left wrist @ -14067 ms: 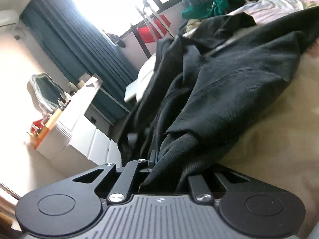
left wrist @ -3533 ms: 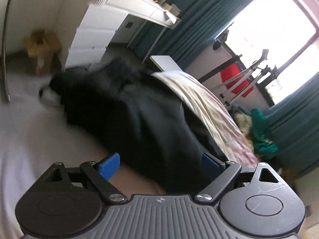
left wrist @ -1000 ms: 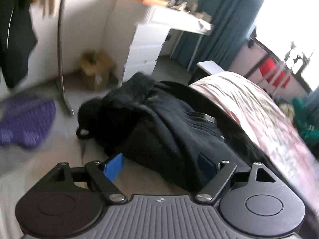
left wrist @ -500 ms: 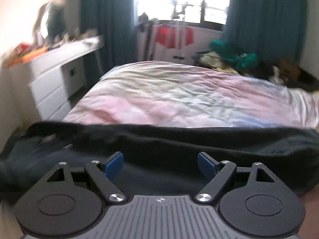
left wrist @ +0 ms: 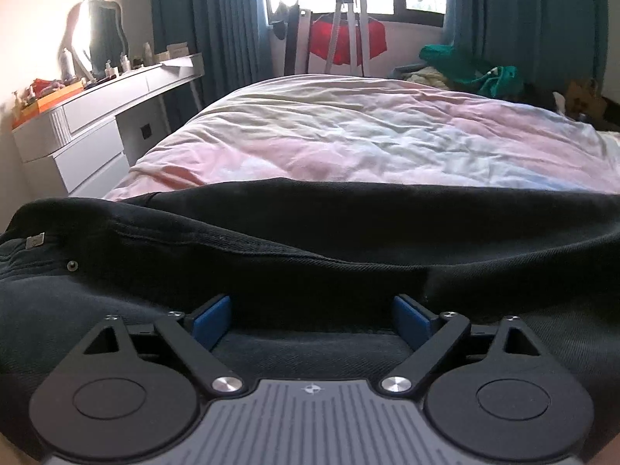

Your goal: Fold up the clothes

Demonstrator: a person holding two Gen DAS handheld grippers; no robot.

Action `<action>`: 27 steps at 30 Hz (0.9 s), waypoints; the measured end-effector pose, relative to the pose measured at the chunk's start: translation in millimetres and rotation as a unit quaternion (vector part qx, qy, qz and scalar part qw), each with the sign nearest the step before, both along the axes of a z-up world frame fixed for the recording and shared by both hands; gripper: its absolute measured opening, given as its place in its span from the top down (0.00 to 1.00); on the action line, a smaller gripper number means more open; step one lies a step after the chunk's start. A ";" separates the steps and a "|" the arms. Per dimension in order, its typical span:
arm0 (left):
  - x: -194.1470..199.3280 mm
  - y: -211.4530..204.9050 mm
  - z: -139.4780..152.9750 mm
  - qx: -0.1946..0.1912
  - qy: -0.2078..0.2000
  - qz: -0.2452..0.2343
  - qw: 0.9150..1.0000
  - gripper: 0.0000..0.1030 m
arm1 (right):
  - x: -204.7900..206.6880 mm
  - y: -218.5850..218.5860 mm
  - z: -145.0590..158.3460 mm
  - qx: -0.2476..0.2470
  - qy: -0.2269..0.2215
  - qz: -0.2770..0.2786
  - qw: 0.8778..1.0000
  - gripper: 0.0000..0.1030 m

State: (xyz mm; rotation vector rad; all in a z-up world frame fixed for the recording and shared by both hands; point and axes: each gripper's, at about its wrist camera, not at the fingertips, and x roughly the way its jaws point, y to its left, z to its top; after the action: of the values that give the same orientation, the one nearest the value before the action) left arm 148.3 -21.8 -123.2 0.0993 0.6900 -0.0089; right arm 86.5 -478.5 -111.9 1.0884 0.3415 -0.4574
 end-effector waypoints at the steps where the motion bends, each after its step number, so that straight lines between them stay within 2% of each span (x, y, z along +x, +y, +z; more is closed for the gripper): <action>1: -2.3 0.3 2.0 -0.001 0.000 -0.001 1.000 0.11 | 0.8 1.6 2.2 -0.009 0.003 0.001 1.000 0.90; 4: -6.8 1.0 7.7 -0.001 0.003 -0.002 1.000 0.11 | 3.4 6.8 9.5 -0.040 0.012 0.006 0.999 0.90; 8: -7.2 1.6 10.3 -0.002 0.005 -0.003 1.000 0.11 | 8.3 23.0 27.0 -0.105 0.018 0.018 0.994 0.90; 11: -6.0 2.3 11.9 -0.005 0.009 -0.003 1.000 0.11 | 11.2 44.7 50.0 -0.179 0.017 0.029 0.983 0.90; 13: -4.9 3.4 13.6 -0.008 0.012 -0.004 1.000 0.11 | 15.4 66.5 67.8 -0.251 0.014 0.042 0.967 0.90; 17: -4.8 12.0 22.9 -0.035 0.021 -0.010 0.999 0.11 | 26.5 133.5 95.2 -0.411 0.009 0.075 0.909 0.90; 20: -10.1 27.3 40.5 -0.074 0.016 -0.005 0.997 0.11 | 36.7 197.7 108.0 -0.518 -0.004 0.115 0.848 0.90; 22: -17.9 44.5 56.3 -0.118 0.001 0.009 0.993 0.12 | 39.5 245.5 106.2 -0.571 -0.022 0.159 0.805 0.90; 24: -30.6 72.2 75.4 -0.191 -0.025 0.026 0.981 0.12 | 40.3 295.6 99.2 -0.616 -0.040 0.207 0.759 0.90; 25: -38.2 87.9 83.7 -0.229 -0.042 0.032 0.972 0.11 | 38.8 320.9 89.3 -0.632 -0.045 0.236 0.736 0.90; 27: -49.4 113.2 92.6 -0.271 -0.068 0.046 0.959 0.09 | 34.8 363.0 64.8 -0.655 -0.046 0.295 0.694 0.90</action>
State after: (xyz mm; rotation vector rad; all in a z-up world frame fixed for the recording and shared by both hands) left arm 98.9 91.4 -30.6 -0.4570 0.5340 -0.1008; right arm 121.2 -115.5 -47.1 -0.4395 0.1688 0.0211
